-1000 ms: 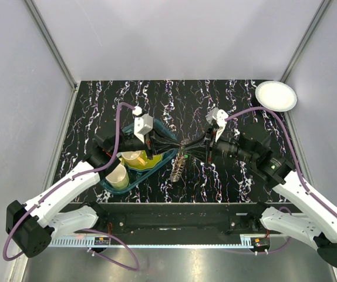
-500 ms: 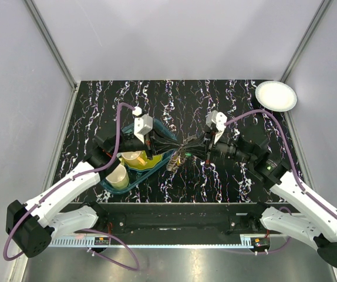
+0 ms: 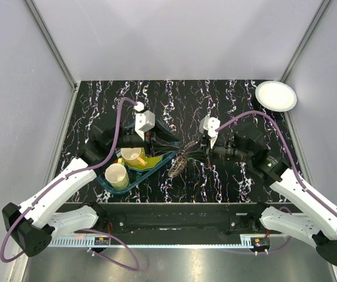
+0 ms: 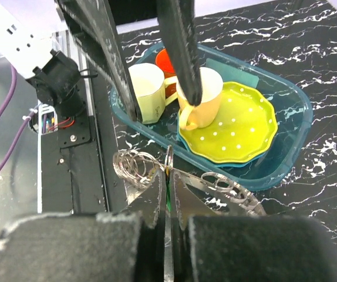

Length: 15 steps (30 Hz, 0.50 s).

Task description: Remove the keys from the keyring

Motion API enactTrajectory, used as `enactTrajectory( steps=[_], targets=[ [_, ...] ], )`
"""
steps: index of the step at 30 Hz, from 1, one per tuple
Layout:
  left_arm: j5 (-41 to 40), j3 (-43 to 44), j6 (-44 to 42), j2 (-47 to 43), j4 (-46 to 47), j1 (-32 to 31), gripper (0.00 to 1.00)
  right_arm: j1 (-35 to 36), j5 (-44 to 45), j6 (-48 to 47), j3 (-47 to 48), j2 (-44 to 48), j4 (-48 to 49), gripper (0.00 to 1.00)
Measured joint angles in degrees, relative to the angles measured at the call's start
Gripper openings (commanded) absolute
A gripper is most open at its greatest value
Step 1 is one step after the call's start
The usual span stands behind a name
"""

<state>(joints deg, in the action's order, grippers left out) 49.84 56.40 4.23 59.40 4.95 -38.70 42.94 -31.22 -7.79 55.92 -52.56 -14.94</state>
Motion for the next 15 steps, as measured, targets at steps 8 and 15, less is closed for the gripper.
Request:
enactTrajectory(
  steps=[8, 15],
  targets=[
    [1.95, 5.9, -8.26, 1.22, -13.6, -0.09, 0.39, 0.0, -2.97, -2.86, 5.42, -1.33, -8.61, 0.0],
    [2.16, 7.8, -12.96, 2.32, -22.75, -1.55, 0.39, 0.0, -5.97, -3.1, 7.63, -4.42, -12.68, 0.0]
  ],
)
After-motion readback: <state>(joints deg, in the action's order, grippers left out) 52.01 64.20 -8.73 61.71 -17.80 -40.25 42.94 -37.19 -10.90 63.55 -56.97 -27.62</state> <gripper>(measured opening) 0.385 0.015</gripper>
